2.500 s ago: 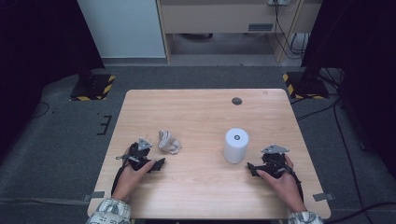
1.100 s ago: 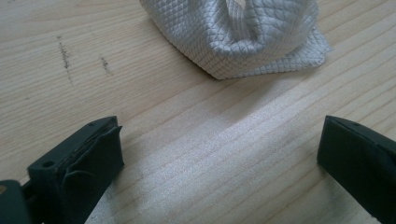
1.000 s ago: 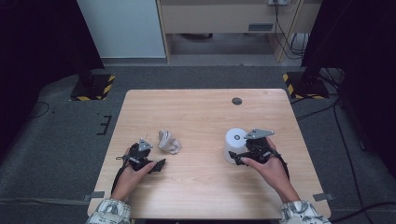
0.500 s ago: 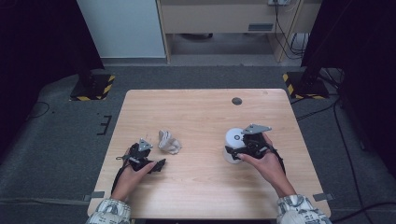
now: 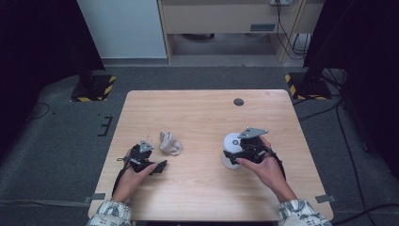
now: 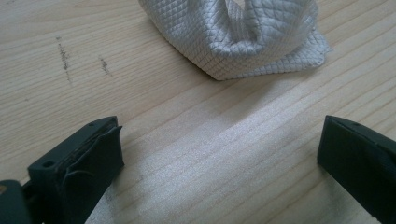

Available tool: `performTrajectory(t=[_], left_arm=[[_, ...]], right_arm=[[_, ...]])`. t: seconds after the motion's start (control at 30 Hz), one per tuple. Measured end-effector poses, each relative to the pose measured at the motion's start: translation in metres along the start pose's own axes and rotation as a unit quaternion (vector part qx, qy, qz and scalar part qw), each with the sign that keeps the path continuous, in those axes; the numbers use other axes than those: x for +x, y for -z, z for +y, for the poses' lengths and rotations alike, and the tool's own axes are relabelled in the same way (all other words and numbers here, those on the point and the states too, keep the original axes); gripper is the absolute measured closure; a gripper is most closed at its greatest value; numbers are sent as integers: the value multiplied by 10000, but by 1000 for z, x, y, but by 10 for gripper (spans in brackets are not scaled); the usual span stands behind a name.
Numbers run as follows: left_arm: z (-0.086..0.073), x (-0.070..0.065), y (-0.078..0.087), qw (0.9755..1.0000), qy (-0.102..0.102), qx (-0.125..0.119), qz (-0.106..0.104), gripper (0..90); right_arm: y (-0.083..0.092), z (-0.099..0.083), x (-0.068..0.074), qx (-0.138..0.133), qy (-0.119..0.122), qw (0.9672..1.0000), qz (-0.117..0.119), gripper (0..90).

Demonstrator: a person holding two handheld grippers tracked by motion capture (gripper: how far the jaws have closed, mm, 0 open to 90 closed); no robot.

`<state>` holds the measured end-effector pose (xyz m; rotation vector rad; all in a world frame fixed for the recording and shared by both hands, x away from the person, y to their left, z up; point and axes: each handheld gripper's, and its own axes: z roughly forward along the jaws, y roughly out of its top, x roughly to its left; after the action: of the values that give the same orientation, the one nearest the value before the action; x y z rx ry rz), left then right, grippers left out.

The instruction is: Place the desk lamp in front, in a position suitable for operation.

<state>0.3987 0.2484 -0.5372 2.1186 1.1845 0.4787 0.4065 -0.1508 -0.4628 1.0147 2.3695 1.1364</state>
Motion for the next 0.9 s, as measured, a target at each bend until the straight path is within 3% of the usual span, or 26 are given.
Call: performTrajectory(t=[0.03,0.2,0.23,0.33,0.37,0.57,0.8,0.83,0.9], left_arm=[[0,0,0,10000,-6,0,-7,0],[0,0,0,10000,-17,1,-19,0],[0,0,0,10000,-16,0,-18,0],[0,0,0,10000,-16,1,-18,0],[0,0,0,10000,-15,0,-18,0],[0,1,0,10000,-44,-4,-49,0],[0,2,0,9999,-68,1,-79,0],[0,2,0,9999,-98,-9,-115,0],[0,3,0,9998,-141,-30,-130,0]], right_arm=[[3,0,9,-45,35,10000,62,89],[5,0,27,-59,48,9995,291,89],[3,1,38,-77,115,9991,407,89],[3,1,45,-48,220,9988,436,89],[2,2,55,-24,370,9982,464,89],[-2,-1,64,49,493,9976,481,88],[-3,-6,64,-114,355,9981,496,78],[-4,-6,64,-79,321,9983,480,23],[-3,-8,63,-125,378,9978,529,44]])
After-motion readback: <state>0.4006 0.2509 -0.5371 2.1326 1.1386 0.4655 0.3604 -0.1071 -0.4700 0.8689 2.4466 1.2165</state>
